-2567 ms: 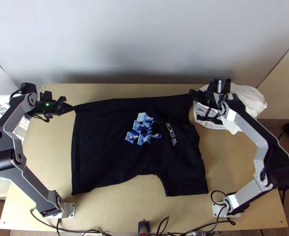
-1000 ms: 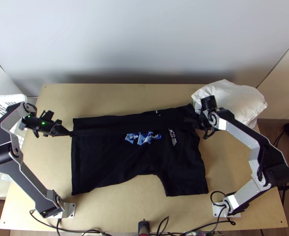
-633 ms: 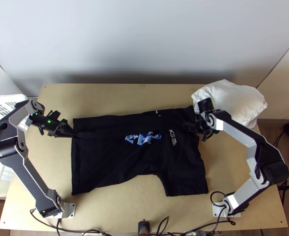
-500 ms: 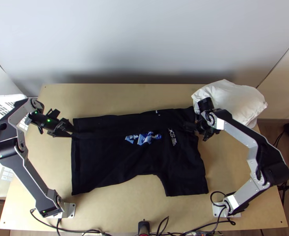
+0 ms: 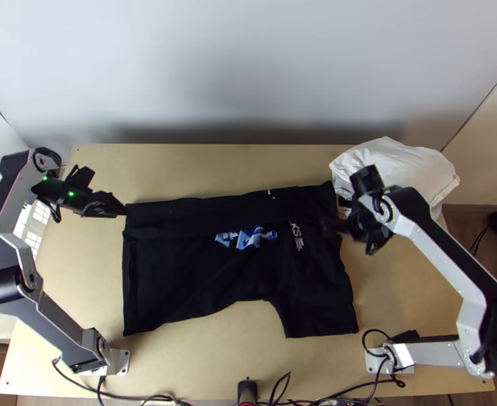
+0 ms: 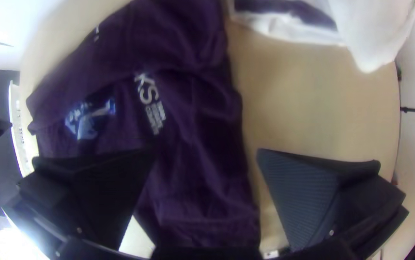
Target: Fold the t-shirt
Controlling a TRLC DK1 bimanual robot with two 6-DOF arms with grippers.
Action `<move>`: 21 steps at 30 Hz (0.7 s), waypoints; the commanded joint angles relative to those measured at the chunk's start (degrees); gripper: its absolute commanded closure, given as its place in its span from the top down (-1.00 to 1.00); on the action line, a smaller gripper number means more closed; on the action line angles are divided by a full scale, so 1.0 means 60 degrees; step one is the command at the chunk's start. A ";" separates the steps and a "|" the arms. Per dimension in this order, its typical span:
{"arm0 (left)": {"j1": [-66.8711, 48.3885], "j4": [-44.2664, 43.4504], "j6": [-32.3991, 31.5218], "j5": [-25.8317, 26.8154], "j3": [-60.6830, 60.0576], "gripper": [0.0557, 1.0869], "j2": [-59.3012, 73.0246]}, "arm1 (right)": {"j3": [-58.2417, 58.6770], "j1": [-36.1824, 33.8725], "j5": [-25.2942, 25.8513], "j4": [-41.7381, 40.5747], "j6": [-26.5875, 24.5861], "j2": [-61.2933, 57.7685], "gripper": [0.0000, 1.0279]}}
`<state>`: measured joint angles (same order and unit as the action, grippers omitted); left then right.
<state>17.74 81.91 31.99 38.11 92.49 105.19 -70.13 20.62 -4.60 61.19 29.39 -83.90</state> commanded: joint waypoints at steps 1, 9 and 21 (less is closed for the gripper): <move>-0.0495 -0.0043 -0.0102 0.0079 0.0142 0.90 -0.0202 | 0.1112 0.0811 -0.0918 0.2165 0.1533 0.0638 0.89; -0.0730 -0.0072 -0.0175 0.0094 0.0406 0.90 -0.0187 | 0.3968 0.2510 -0.0947 0.0876 0.2002 0.2191 0.91; -0.0627 -0.0072 -0.0278 0.0079 0.0713 0.90 -0.0143 | 0.4964 0.1104 -0.0918 0.0744 0.0976 0.2806 0.90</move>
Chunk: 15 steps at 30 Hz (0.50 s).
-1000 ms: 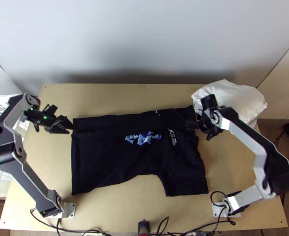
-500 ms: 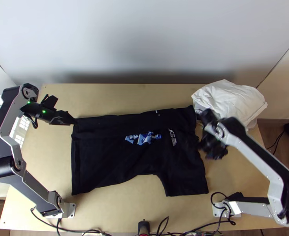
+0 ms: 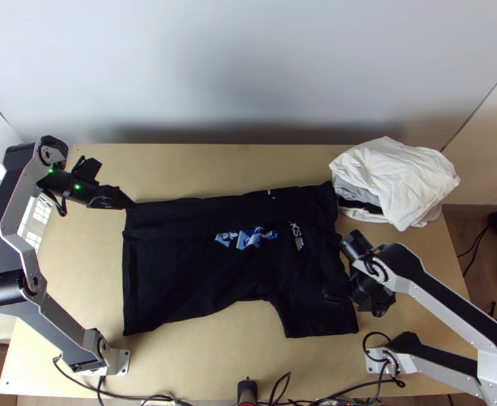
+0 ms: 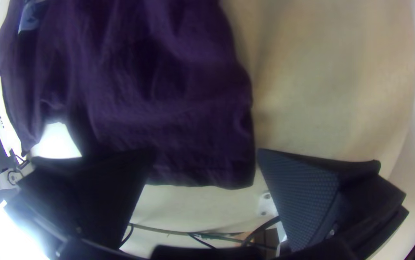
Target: Fold the t-shirt
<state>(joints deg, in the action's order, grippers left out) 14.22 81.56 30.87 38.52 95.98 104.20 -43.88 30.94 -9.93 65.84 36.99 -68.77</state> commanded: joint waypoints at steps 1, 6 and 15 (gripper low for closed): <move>-0.0070 -0.0014 -0.0106 0.0010 0.0160 0.90 0.0021 | 0.0604 -0.0615 -0.0029 0.0056 -0.0277 0.0373 0.90; -0.0158 -0.0014 -0.0312 0.0010 0.0467 0.90 0.0123 | 0.0897 -0.1729 -0.0044 0.0100 -0.1302 0.0315 0.90; -0.0480 -0.0014 -0.0663 0.0010 0.0760 0.90 0.0167 | 0.0985 -0.1597 -0.0483 -0.0105 -0.1434 0.0300 0.90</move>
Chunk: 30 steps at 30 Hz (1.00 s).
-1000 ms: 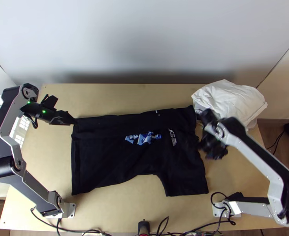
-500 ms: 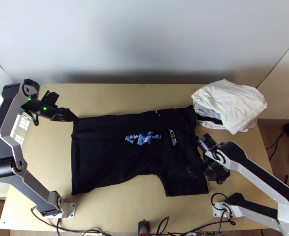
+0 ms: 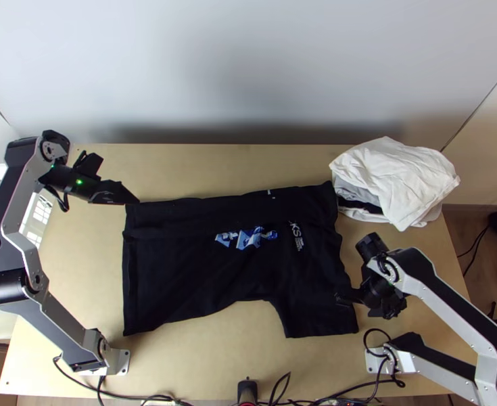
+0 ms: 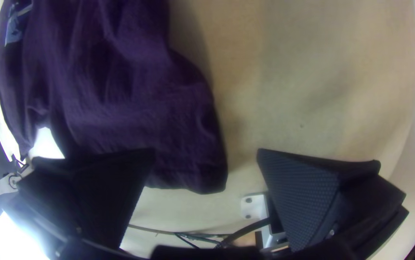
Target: Fold the t-shirt
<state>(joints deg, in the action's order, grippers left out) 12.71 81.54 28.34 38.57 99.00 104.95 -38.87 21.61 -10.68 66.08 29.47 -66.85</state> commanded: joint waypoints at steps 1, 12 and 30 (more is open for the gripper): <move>-0.0287 -0.0010 -0.0284 0.0003 0.0316 0.90 0.0043 | 0.0180 0.0105 -0.0403 -0.0204 -0.0181 -0.0064 0.90; -0.0463 -0.0010 -0.0709 -0.0012 0.0785 0.90 0.0058 | 0.0253 0.0999 -0.1121 -0.0204 -0.0855 -0.0533 0.86; -0.0097 -0.0010 -0.0768 0.0032 0.1034 0.90 -0.0177 | 0.0312 0.0706 -0.0828 -0.0863 -0.1880 0.0360 -0.95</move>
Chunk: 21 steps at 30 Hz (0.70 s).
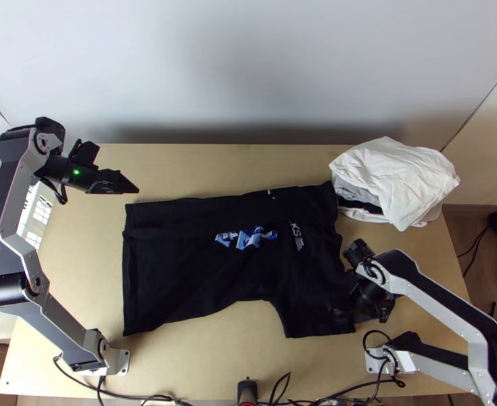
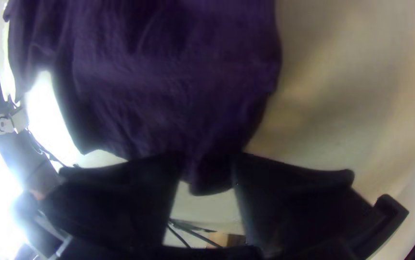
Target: Fold the t-shirt
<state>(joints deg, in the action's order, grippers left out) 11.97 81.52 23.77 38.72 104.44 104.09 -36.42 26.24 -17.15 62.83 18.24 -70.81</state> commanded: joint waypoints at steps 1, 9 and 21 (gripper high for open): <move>0.0027 -0.0007 -0.0006 0.0021 0.0127 0.90 -0.0020 | -0.0126 -0.0096 0.0250 -0.0320 -0.0037 0.1195 -0.95; -0.0046 -0.0007 -0.0094 0.0051 0.0127 0.90 -0.0020 | -0.1327 0.0637 -0.0189 0.0281 0.0168 0.1928 -0.95; -0.0105 -0.0007 -0.0182 0.0139 0.0112 0.90 -0.0020 | -0.2455 0.0871 -0.0394 -0.2224 0.1296 0.0331 -0.95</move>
<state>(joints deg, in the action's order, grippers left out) 11.46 81.49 22.92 39.31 105.16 103.96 -47.79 30.46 -18.96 57.23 23.62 -64.38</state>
